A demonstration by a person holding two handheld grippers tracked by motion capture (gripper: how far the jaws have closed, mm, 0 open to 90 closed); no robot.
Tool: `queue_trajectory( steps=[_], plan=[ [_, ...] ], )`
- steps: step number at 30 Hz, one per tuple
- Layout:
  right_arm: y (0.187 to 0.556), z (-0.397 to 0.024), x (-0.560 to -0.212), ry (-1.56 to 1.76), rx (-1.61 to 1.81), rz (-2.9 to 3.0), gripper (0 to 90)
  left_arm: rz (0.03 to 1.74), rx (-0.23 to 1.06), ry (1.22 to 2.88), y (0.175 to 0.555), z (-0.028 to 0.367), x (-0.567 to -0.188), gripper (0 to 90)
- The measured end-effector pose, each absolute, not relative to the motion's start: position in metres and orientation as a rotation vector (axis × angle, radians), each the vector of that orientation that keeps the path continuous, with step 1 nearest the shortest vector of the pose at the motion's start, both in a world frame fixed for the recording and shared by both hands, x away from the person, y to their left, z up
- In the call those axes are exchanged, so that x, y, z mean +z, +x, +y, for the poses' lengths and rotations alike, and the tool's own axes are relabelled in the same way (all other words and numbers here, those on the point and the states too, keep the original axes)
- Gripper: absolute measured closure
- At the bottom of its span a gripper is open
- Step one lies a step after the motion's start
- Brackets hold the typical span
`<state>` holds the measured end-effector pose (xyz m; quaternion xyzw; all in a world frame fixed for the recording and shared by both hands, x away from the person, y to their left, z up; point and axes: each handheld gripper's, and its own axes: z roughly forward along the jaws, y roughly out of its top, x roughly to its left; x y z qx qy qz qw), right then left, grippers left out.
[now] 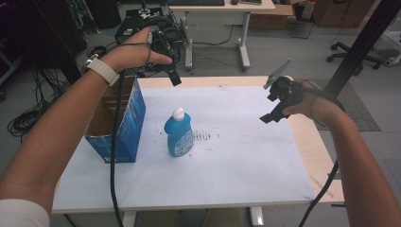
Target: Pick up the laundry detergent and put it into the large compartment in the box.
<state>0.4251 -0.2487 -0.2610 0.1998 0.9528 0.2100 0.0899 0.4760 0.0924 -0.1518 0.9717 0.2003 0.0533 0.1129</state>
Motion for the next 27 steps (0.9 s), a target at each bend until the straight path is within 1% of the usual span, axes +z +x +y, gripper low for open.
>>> queue_trajectory(
  steps=[18, 27],
  plan=[
    [0.421, -0.245, -0.258, 0.575, 0.628, 2.827, 8.7, 0.665, 0.123, 2.806, 0.452, 0.095, -0.14, 10.0],
    [0.418, -0.242, -0.256, 0.562, 0.631, 2.823, 8.6, 0.698, 0.112, 2.804, 0.442, 0.096, -0.143, 10.0]
  ],
)
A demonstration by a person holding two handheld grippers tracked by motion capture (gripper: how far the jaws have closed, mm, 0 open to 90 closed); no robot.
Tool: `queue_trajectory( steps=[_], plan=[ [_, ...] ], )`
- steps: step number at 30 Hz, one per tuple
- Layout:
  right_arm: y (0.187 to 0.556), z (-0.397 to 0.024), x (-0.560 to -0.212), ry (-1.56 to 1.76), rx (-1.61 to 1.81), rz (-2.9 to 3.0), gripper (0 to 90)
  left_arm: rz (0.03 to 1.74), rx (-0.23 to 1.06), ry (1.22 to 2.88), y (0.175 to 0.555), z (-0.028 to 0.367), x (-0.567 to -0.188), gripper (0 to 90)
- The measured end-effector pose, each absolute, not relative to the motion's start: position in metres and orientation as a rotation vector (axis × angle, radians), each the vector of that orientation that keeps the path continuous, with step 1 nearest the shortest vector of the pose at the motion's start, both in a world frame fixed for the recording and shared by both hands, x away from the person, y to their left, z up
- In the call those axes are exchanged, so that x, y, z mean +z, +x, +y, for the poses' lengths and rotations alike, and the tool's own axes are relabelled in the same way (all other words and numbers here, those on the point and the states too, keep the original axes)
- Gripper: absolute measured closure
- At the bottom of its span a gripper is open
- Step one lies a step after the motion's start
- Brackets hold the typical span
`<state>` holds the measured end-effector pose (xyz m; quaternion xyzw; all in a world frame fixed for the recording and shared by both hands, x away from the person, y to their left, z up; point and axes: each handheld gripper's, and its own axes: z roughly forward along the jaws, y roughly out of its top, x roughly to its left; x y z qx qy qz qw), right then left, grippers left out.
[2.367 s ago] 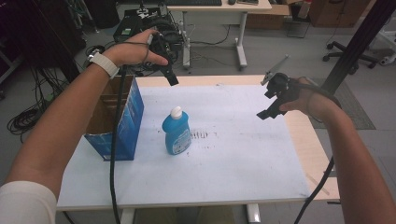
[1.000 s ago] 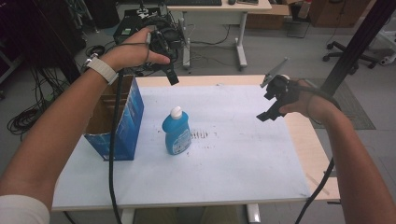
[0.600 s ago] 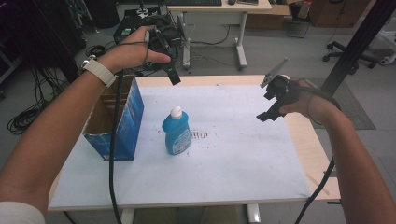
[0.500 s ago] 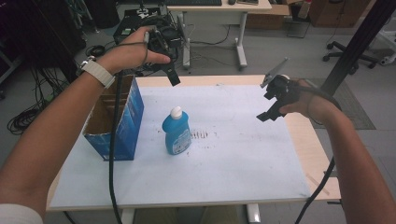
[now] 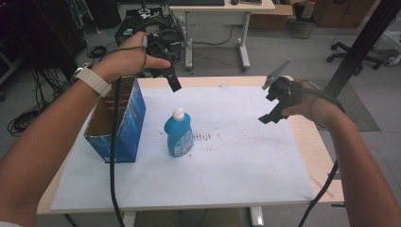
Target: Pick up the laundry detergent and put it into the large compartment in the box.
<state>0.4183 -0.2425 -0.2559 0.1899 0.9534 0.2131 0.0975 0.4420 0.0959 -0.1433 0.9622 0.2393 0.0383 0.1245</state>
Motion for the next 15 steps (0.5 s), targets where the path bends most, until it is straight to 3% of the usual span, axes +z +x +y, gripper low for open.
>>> queue_trajectory(
  steps=[15],
  plan=[
    [0.416, -0.24, -0.255, 0.543, 0.635, 2.819, 8.7, 0.715, 0.097, 2.779, 0.431, 0.095, -0.145, 9.7]
  ],
)
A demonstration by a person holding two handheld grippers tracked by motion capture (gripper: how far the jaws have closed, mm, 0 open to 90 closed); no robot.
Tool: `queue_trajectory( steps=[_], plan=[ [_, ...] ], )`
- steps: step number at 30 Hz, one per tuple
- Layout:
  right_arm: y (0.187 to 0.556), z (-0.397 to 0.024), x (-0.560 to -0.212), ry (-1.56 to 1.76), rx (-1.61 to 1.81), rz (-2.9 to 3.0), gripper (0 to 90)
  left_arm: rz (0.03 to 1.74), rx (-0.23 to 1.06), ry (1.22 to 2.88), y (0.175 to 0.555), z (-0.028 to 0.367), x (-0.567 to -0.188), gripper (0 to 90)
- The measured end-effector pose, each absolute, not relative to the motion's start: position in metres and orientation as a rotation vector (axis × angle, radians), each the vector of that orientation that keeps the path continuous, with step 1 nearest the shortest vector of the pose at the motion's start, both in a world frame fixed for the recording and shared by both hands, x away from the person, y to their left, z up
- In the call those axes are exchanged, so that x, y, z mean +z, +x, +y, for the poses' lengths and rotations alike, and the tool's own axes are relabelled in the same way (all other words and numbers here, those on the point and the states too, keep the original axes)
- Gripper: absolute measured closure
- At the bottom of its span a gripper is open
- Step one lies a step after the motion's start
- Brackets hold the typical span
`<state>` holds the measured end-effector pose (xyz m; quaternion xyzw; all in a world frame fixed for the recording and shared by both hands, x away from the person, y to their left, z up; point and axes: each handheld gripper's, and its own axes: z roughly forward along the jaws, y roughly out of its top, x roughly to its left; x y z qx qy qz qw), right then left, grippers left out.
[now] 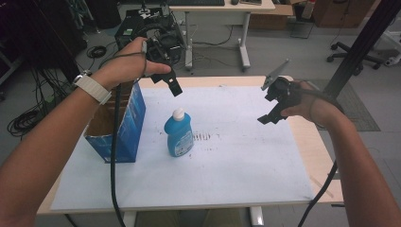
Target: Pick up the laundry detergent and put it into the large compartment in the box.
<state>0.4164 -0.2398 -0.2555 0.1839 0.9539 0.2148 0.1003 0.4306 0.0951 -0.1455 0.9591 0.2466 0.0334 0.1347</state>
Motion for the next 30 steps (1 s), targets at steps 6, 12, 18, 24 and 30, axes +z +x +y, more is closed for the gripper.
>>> queue_trajectory(
  steps=[6, 12, 18, 24, 30],
  plan=[
    [0.415, -0.239, -0.252, 0.547, 0.649, 2.809, 8.6, 0.716, 0.084, 2.766, 0.424, 0.095, -0.145, 9.7],
    [0.414, -0.239, -0.252, 0.542, 0.651, 2.806, 8.6, 0.732, 0.088, 2.769, 0.42, 0.094, -0.149, 9.3],
    [0.413, -0.238, -0.252, 0.538, 0.651, 2.809, 8.6, 0.755, 0.084, 2.765, 0.416, 0.094, -0.156, 9.3],
    [0.413, -0.237, -0.253, 0.537, 0.652, 2.81, 8.6, 0.768, 0.073, 2.766, 0.414, 0.094, -0.162, 9.3],
    [0.414, -0.236, -0.255, 0.534, 0.647, 2.816, 8.6, 0.805, 0.066, 2.768, 0.413, 0.092, -0.169, 9.4]
  ],
)
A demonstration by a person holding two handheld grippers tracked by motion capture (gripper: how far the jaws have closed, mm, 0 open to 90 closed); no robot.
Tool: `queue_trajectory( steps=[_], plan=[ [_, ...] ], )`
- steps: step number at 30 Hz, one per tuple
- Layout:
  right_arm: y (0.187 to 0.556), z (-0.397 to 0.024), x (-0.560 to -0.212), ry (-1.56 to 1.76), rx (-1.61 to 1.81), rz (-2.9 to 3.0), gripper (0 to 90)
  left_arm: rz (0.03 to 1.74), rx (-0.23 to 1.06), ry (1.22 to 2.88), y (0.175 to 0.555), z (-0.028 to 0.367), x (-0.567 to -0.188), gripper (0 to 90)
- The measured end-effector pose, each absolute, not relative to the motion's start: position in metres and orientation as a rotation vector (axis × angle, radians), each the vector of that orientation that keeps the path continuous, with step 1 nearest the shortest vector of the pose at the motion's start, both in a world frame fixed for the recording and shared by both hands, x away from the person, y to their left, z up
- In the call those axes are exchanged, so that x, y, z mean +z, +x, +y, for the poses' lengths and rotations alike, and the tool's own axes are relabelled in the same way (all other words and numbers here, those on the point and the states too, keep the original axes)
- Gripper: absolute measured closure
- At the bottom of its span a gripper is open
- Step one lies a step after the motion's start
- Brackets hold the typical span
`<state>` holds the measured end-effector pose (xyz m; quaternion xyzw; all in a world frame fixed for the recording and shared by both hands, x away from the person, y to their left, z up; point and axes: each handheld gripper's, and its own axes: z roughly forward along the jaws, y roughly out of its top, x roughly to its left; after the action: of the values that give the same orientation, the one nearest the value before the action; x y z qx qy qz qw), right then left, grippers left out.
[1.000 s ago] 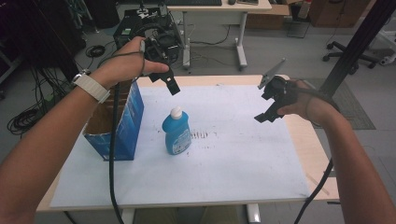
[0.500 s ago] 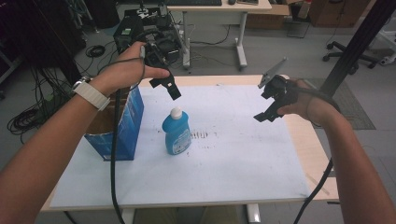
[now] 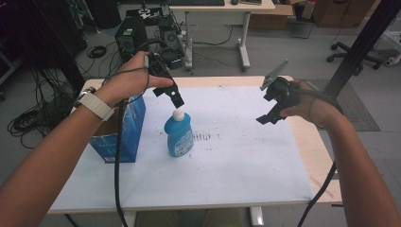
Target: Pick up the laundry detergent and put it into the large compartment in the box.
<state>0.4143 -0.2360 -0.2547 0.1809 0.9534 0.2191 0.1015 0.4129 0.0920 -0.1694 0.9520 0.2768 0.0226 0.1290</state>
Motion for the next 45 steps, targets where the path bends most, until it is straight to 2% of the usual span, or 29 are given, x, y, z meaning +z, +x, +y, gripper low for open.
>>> queue_trajectory(
  steps=[17, 45],
  plan=[
    [0.416, -0.233, -0.257, 0.529, 0.64, 2.826, 8.7, 0.888, 0.102, 2.761, 0.407, 0.088, -0.176, 9.5],
    [0.415, -0.236, -0.256, 0.522, 0.651, 2.821, 8.6, 0.96, 0.047, 2.736, 0.407, 0.08, -0.207, 10.0]
  ],
)
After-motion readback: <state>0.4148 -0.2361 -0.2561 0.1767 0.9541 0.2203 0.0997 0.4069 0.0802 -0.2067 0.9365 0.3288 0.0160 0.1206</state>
